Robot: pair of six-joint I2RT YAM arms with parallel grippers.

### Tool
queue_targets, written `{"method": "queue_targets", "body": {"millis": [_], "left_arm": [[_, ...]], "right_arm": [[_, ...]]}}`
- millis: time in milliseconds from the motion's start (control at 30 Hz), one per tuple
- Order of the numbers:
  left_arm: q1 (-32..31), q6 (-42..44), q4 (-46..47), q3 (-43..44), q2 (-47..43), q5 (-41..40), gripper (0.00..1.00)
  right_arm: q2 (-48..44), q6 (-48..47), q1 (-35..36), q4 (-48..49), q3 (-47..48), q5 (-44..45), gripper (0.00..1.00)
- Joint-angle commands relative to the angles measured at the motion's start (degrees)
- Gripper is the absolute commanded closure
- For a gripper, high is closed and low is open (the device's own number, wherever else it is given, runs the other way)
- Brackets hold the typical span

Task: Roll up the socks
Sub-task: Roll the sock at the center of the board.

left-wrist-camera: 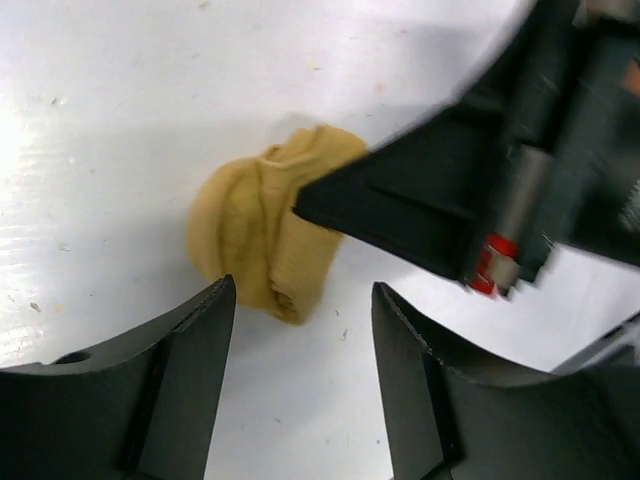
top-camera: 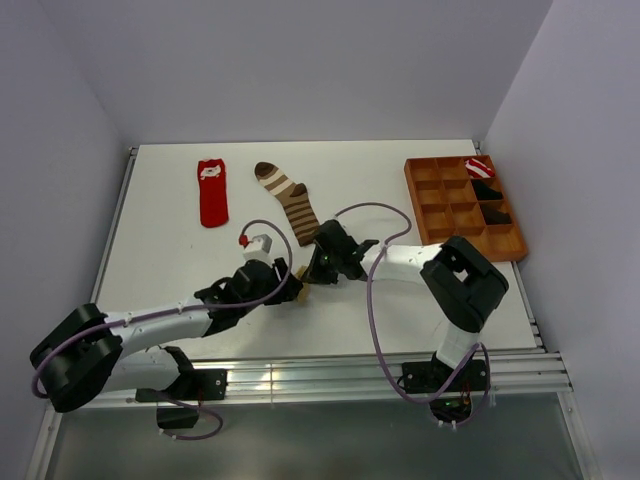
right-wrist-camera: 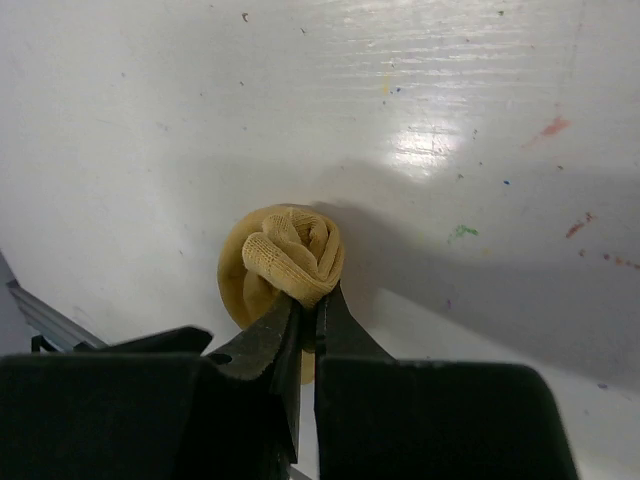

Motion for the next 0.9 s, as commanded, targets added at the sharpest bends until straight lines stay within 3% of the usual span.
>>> {"method": "queue_targets", "body": {"millis": [0,233,633,867], "left_arm": [[-5.78,8.9,-5.05,3.61,-2.78,-16.82,0.4],[-15.98,19.54,-0.04,4.4,1.42,-26.42,0.44],[-23.99,23.41,0.75,12.31,16.54,-37.05,0.45],[-25.57,22.81,0.05,13.98,18.84,-36.62,0.45]], "right_arm": [[-1.13,-2.39,0.82,-10.68,4.38,2.24,1.0],[-0.61,-2.65,1.0,-15.0,8.17,1.28,1.0],[0.89,-3.01,1.26,-15.71,8.96,0.31,1.0],[1.59,-3.01,1.44,-15.27,8.7,-0.39,1.0]]}}
